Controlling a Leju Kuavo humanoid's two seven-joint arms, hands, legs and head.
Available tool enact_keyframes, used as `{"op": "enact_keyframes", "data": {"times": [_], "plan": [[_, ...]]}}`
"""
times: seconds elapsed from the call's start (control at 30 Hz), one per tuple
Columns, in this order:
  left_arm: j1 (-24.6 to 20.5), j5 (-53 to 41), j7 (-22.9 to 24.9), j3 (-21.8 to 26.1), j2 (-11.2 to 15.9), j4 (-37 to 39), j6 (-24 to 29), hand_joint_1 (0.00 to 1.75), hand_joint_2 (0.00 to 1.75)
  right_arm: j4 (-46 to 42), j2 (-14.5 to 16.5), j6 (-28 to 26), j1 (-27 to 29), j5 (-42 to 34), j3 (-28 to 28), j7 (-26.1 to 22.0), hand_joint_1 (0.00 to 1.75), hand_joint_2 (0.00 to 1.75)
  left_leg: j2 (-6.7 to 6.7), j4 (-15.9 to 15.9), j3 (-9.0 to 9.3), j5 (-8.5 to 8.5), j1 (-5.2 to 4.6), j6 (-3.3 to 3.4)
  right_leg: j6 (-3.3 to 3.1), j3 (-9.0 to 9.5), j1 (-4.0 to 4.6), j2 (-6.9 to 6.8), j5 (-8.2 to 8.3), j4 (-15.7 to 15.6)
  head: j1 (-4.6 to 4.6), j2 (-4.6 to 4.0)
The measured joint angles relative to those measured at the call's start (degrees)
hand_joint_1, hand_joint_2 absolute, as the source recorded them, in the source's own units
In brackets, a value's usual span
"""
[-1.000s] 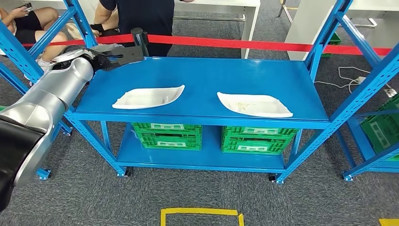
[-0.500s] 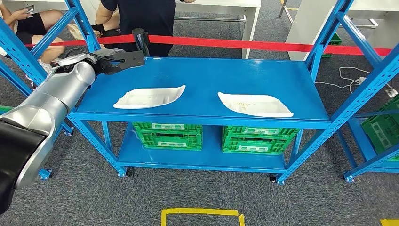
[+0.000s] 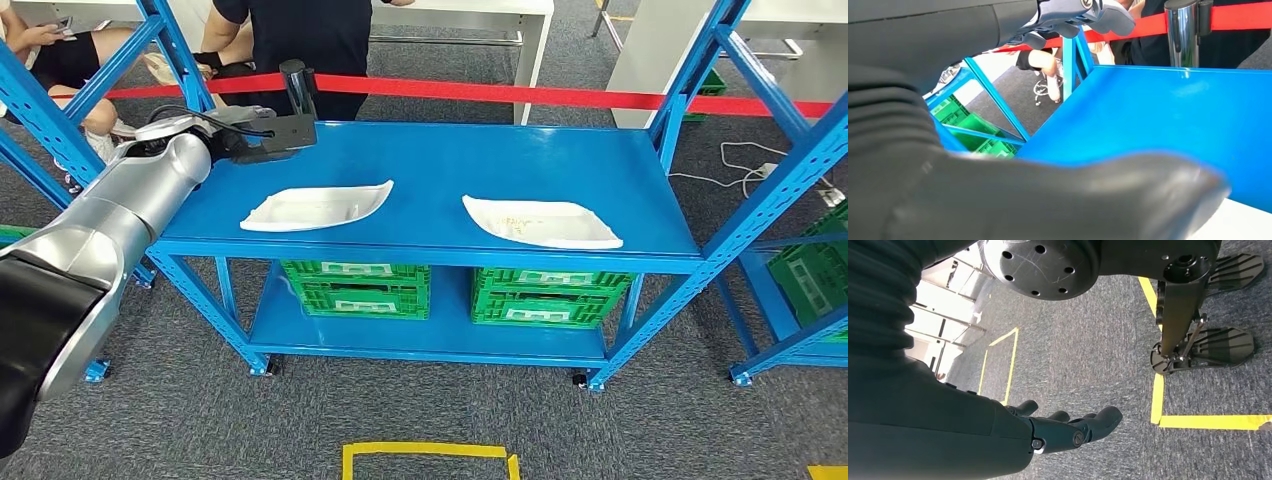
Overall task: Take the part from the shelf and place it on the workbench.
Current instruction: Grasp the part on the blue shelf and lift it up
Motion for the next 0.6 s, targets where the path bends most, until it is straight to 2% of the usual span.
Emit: {"op": "enact_keyframes", "data": {"times": [0.33, 0.6], "plan": [[0.09, -0.55, -0.63, -1.14, 0.19, 0.13, -2.17, 0.00, 1.75, 0.00, 0.00, 0.00, -0.01, 0.29, 0.00, 0.00, 0.00, 1.75, 0.00, 0.00, 0.00, 0.00, 0.00, 0.00, 0.00, 0.01, 0.00, 0.00, 0.00, 0.00, 0.00, 0.00], [0.66, 0.90, -5.10, -2.00, 0.39, 0.17, -7.09, 0.00, 1.75, 0.00, 0.00, 0.00, -0.02, 0.44, -0.02, 0.00, 0.00, 1.75, -0.01, 0.00, 0.00, 0.00, 0.00, 0.00, 0.00, 0.01, 0.00, -0.01, 0.00, 0.00, 0.00, 0.00]]}}
